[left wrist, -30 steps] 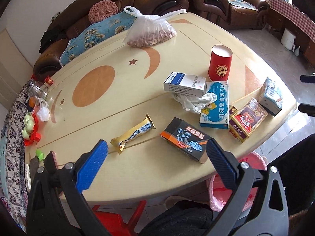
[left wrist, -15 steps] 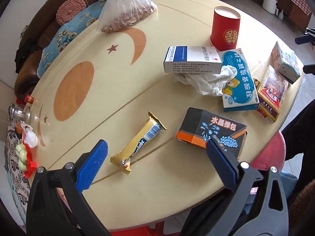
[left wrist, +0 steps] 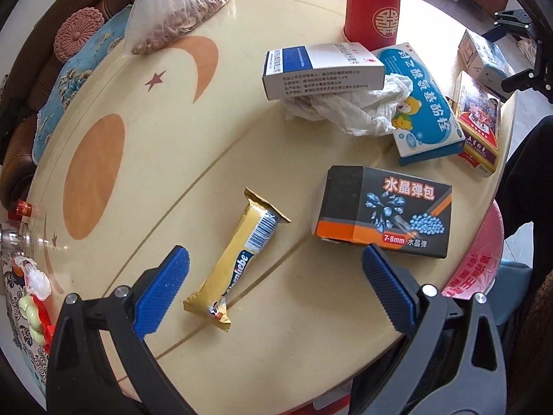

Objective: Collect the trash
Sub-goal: 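Reach the left tool to the yellow snack wrapper while the right tool reaches the blue milk carton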

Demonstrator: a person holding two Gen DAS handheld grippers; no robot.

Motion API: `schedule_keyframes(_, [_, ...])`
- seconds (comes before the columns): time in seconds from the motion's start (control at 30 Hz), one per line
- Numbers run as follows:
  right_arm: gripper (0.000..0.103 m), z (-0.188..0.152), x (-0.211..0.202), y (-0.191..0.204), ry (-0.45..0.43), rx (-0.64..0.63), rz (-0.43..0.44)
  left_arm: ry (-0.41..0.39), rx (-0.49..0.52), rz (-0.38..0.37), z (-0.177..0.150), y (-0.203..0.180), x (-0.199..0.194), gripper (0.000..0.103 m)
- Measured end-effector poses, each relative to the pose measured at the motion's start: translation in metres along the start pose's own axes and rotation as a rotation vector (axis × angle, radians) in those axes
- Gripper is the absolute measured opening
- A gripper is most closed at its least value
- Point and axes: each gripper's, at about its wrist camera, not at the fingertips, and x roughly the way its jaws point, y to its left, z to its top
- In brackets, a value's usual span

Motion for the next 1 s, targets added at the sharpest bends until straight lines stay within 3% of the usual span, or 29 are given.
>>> schedule_keyframes(0.57, [0.097, 0.015, 0.011, 0.006, 0.027, -0.030, 0.019, 0.037, 0.041, -0.088, -0.003, 0.024, 0.035, 0.097])
schedule_keyframes(0.63, [0.097, 0.015, 0.011, 0.005, 0.031, -0.032, 0.020, 0.031, 0.039, -0.117, -0.004, 0.028, 0.035, 0.093])
schedule_keyframes(0.73, [0.097, 0.015, 0.013, 0.002, 0.035, -0.031, 0.024, 0.032, 0.038, -0.192, -0.005, 0.033, 0.035, 0.080])
schedule_keyframes(0.87, [0.096, 0.018, 0.014, -0.001, 0.039, -0.014, 0.034, 0.032, 0.070, -0.201, -0.006, 0.031, 0.031, 0.069])
schedule_keyframes(1.0, [0.085, 0.020, 0.010, -0.009, 0.041, 0.007, 0.058, 0.048, 0.079, -0.207, -0.005, 0.030, 0.030, 0.065])
